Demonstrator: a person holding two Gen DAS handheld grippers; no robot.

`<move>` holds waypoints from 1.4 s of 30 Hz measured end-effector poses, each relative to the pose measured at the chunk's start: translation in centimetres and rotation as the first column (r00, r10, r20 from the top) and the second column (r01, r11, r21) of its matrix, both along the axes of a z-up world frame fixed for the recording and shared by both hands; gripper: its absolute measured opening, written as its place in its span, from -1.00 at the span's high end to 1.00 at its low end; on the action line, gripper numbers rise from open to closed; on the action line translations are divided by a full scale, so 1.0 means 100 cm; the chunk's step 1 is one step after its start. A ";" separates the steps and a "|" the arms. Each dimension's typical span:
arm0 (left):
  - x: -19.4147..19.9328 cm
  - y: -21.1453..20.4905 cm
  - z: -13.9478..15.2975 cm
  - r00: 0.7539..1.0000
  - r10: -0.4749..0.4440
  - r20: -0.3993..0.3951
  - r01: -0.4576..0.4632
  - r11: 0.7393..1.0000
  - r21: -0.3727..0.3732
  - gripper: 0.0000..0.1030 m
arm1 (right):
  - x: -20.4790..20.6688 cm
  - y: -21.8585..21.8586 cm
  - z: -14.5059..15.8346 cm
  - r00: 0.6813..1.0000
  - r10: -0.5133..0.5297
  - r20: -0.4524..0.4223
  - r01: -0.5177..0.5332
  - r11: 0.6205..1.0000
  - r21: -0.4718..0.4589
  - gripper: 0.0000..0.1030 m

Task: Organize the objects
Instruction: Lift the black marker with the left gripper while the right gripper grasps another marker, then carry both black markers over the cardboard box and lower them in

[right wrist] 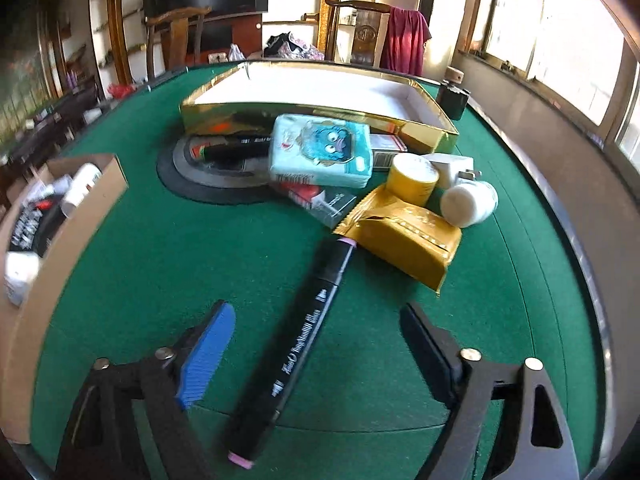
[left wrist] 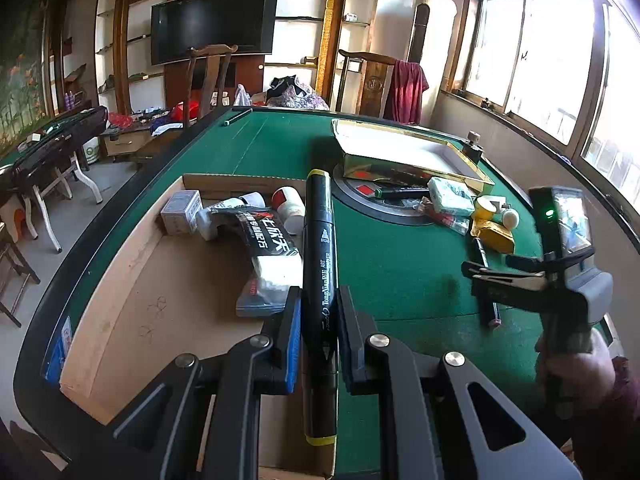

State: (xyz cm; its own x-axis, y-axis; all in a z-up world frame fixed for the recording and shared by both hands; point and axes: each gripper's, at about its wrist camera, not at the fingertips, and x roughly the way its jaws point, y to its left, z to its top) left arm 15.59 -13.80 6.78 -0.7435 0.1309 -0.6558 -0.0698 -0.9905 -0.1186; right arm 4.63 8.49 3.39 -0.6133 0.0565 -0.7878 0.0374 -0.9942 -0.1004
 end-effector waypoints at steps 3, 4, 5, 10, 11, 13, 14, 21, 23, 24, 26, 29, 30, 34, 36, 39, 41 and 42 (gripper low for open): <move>-0.001 -0.001 -0.002 1.000 -0.005 0.005 0.005 1.000 0.008 0.69 | -0.002 -0.003 -0.007 1.000 -0.004 0.020 0.004 1.000 -0.018 -0.11; -0.001 -0.001 -0.002 1.000 -0.007 0.006 0.007 1.000 0.010 0.70 | -0.002 -0.003 -0.008 1.000 -0.002 0.027 0.003 1.000 -0.031 0.06; -0.002 -0.001 -0.002 1.000 -0.008 0.006 0.008 1.000 0.011 0.70 | -0.002 -0.001 -0.008 0.999 0.008 0.031 -0.006 0.998 -0.061 0.18; -0.002 -0.007 -0.003 1.000 -0.002 0.010 0.002 1.000 0.020 0.70 | 0.002 0.006 -0.008 0.998 0.040 0.038 -0.034 0.986 -0.163 0.69; -0.002 -0.008 -0.003 1.000 -0.001 0.012 0.000 1.000 0.022 0.70 | 0.003 0.008 -0.007 0.998 0.039 0.039 -0.032 0.983 -0.183 0.69; -0.002 -0.010 -0.004 1.000 0.002 0.019 -0.002 1.000 0.029 0.70 | 0.004 0.015 -0.006 0.999 0.040 0.035 -0.030 0.971 -0.238 0.69; -0.003 -0.011 -0.005 1.000 0.003 0.022 -0.004 1.000 0.029 0.70 | 0.005 0.018 -0.005 0.999 0.036 0.033 -0.026 0.966 -0.257 0.69; -0.001 -0.008 -0.004 1.000 0.006 0.019 -0.006 1.000 0.021 0.70 | 0.017 0.021 0.007 0.997 0.071 0.005 -0.065 0.942 -0.331 0.69; 0.001 -0.007 -0.002 1.000 0.006 0.009 -0.006 1.000 0.017 0.70 | 0.022 0.018 0.014 0.997 0.080 -0.018 -0.082 0.937 -0.340 0.69; 0.002 -0.007 0.000 1.000 0.005 0.005 -0.005 1.000 0.014 0.70 | 0.024 0.017 0.017 0.996 0.084 -0.029 -0.089 0.936 -0.340 0.69; 0.003 -0.008 0.001 1.000 0.007 0.000 -0.007 1.000 0.014 0.70 | 0.026 0.013 0.024 0.994 0.093 -0.051 -0.105 0.935 -0.339 0.69; 0.005 -0.010 0.002 1.000 0.013 -0.006 -0.013 1.000 0.013 0.70 | 0.029 0.009 0.033 0.992 0.103 -0.078 -0.124 0.929 -0.348 0.68; 0.006 -0.011 0.002 1.000 0.017 -0.006 -0.017 1.000 0.013 0.70 | 0.030 0.007 0.036 0.991 0.107 -0.087 -0.130 0.928 -0.349 0.68; 0.007 -0.018 0.003 0.999 0.035 -0.007 -0.035 0.999 0.019 0.69 | 0.035 0.001 0.049 0.984 0.127 -0.123 -0.163 0.922 -0.351 0.68; 0.008 -0.022 0.003 0.999 0.044 -0.007 -0.044 0.999 0.021 0.70 | 0.037 -0.003 0.055 0.980 0.137 -0.144 -0.180 0.920 -0.348 0.68; 0.008 -0.027 0.003 0.998 0.056 -0.009 -0.056 0.998 0.021 0.70 | 0.040 -0.010 0.065 0.973 0.154 -0.172 -0.206 0.916 -0.346 0.68; 0.008 -0.032 0.003 0.998 0.067 -0.011 -0.067 0.998 0.023 0.70 | 0.042 -0.016 0.072 0.967 0.170 -0.187 -0.227 0.911 -0.344 0.68; 0.008 -0.035 0.004 0.997 0.072 -0.011 -0.072 0.997 0.023 0.70 | 0.043 -0.019 0.074 0.965 0.177 -0.193 -0.235 0.909 -0.344 0.68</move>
